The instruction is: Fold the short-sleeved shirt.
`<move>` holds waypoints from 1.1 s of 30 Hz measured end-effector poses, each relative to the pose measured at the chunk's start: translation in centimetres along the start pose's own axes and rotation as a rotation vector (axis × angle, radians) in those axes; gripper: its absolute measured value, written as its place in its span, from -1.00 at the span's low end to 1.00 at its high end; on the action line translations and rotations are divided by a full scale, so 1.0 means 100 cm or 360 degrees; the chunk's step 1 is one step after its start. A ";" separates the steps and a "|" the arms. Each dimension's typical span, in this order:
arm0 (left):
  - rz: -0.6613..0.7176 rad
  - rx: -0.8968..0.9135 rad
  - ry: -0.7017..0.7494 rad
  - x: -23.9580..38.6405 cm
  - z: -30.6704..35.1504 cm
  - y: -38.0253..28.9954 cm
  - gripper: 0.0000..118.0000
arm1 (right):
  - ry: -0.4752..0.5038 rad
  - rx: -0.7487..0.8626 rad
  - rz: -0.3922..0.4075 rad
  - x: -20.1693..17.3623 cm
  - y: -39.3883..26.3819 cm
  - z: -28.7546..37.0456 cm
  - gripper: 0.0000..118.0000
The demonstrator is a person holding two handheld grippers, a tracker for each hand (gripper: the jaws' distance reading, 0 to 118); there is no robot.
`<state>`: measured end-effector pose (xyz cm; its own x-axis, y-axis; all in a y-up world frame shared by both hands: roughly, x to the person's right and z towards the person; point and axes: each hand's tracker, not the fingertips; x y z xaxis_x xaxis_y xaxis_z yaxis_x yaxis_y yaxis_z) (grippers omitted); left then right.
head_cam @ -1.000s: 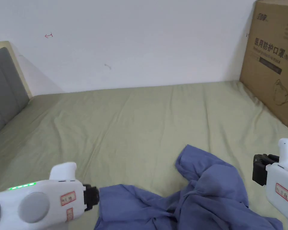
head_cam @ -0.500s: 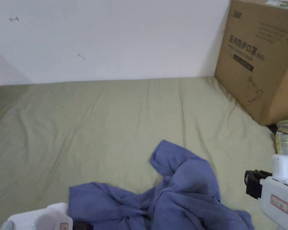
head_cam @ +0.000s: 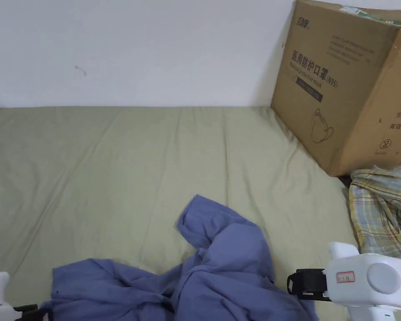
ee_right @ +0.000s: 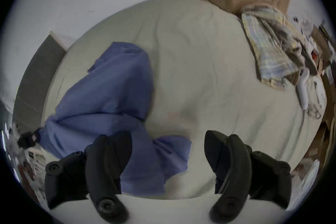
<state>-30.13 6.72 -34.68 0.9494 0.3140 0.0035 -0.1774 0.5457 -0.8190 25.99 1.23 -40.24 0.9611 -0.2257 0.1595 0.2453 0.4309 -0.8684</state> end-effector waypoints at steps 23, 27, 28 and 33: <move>0.0005 0.0145 0.0005 -0.013 0.065 0.033 -1.00 | 0.0261 0.0143 0.0369 -0.012 0.011 0.108 -0.95; -0.0097 0.0254 0.0053 -0.011 0.102 0.062 -1.00 | 0.0284 0.0358 0.0371 -0.007 0.029 0.162 -0.95; -0.0101 0.0285 0.0042 -0.011 0.112 0.070 -1.00 | 0.0273 0.0425 0.0388 -0.007 0.036 0.176 -0.95; -0.0154 0.0472 0.0012 -0.001 0.165 0.126 -1.00 | 0.0298 0.0658 0.0358 -0.020 0.081 0.247 -0.95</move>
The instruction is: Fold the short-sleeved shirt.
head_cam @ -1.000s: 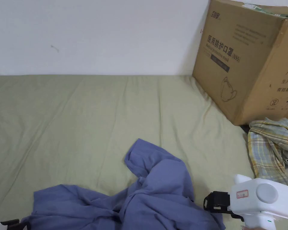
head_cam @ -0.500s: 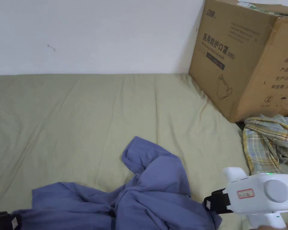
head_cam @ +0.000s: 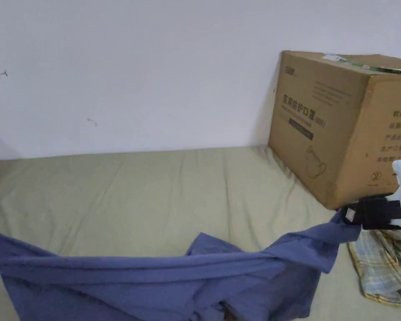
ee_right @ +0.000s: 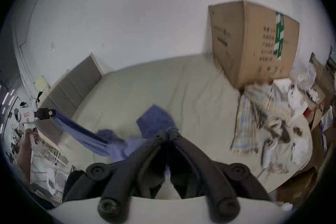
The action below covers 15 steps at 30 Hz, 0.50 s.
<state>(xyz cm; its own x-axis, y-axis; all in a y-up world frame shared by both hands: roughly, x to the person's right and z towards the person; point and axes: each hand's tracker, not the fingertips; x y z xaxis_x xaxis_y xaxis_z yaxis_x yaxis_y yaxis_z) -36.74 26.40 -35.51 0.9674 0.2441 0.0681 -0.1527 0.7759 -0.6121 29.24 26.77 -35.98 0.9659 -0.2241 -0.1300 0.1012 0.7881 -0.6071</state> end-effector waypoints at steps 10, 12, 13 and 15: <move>-0.0083 0.0194 0.0007 0.024 0.008 0.135 -0.99 | -0.0088 0.0246 0.0162 -0.042 0.148 0.011 -0.95; -0.0084 0.0214 0.0033 0.029 0.000 0.154 -0.99 | -0.0126 0.0306 0.0196 -0.052 0.179 0.005 -0.95; -0.0086 0.0224 0.0045 0.030 -0.004 0.163 -1.00 | -0.0144 0.0333 0.0199 -0.053 0.194 0.000 -0.95; -0.0079 0.0257 0.0052 0.031 -0.015 0.183 -1.00 | -0.0171 0.0383 0.0197 -0.060 0.222 -0.009 -0.95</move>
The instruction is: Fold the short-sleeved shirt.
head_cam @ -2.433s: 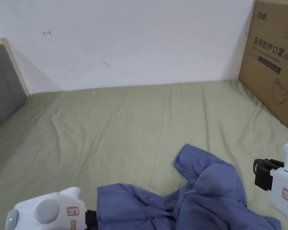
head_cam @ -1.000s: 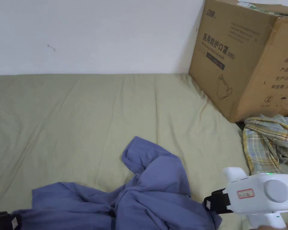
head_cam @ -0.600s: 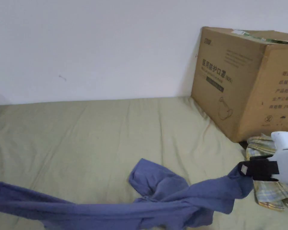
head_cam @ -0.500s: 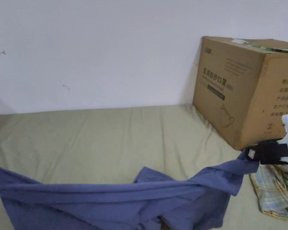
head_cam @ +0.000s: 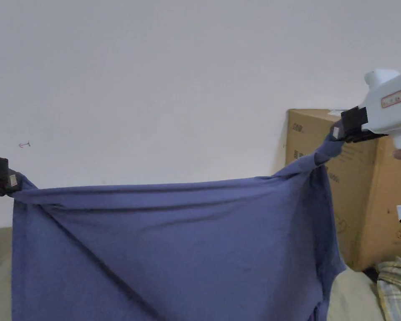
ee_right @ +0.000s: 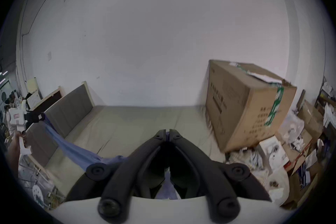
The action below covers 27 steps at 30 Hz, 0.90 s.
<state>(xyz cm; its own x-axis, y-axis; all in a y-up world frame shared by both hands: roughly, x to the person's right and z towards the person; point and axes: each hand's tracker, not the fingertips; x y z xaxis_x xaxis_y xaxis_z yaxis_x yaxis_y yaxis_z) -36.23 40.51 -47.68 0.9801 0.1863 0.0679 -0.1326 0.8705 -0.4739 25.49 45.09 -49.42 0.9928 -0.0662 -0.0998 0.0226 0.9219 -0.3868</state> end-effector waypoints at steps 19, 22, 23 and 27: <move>0.0071 0.0506 0.0109 -0.001 -0.178 0.107 -1.00 | -0.0382 0.0439 0.0026 -0.019 0.116 -0.160 -0.95; 0.0118 0.0608 0.0101 -0.002 -0.197 0.106 -1.00 | -0.0410 0.0522 0.0035 -0.014 0.118 -0.181 -0.95; 0.0145 0.0620 0.0109 -0.004 -0.205 0.103 -0.99 | -0.0419 0.0529 0.0041 -0.013 0.114 -0.188 -0.95; 0.0296 0.0458 0.0093 -0.019 -0.244 0.071 -0.99 | -0.0400 0.0443 0.0037 -0.007 0.075 -0.221 -0.95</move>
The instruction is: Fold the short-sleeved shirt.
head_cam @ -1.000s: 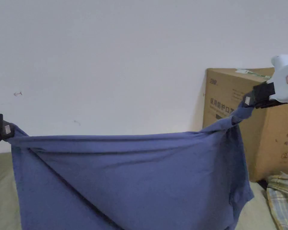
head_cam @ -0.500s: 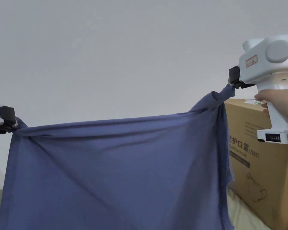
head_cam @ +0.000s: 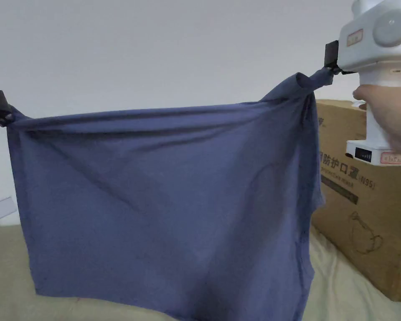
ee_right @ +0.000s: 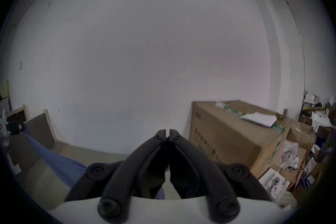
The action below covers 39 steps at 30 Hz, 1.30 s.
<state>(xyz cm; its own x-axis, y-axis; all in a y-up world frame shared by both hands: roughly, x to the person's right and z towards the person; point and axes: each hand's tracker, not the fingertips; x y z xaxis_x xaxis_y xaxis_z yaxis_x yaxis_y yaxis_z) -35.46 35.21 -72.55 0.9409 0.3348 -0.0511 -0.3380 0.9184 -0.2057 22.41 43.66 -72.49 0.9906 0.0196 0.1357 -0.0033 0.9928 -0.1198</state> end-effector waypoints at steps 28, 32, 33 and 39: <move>-0.0074 -0.1486 0.0141 -0.164 0.274 -0.347 -1.00 | 0.0373 -0.1672 -0.0079 0.107 -0.471 0.328 -0.95; -0.0133 -0.1507 0.0120 -0.168 0.299 -0.352 -1.00 | 0.0347 -0.1701 -0.0058 0.100 -0.470 0.350 -0.95; -0.0108 -0.1536 0.0098 -0.168 0.301 -0.353 -1.00 | 0.0340 -0.1701 -0.0050 0.099 -0.470 0.355 -0.95; -0.0084 -0.1394 0.0025 -0.165 0.320 -0.350 -0.98 | 0.0353 -0.1673 -0.0097 0.095 -0.467 0.363 -0.95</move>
<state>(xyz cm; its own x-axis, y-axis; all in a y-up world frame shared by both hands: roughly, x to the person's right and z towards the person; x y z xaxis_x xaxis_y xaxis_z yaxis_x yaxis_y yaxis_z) -39.88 4.26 -33.21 0.9572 0.2875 -0.0327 -0.1618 0.4383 -0.8841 27.02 1.73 -29.94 0.9882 -0.1534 0.0016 0.0620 0.3899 -0.9188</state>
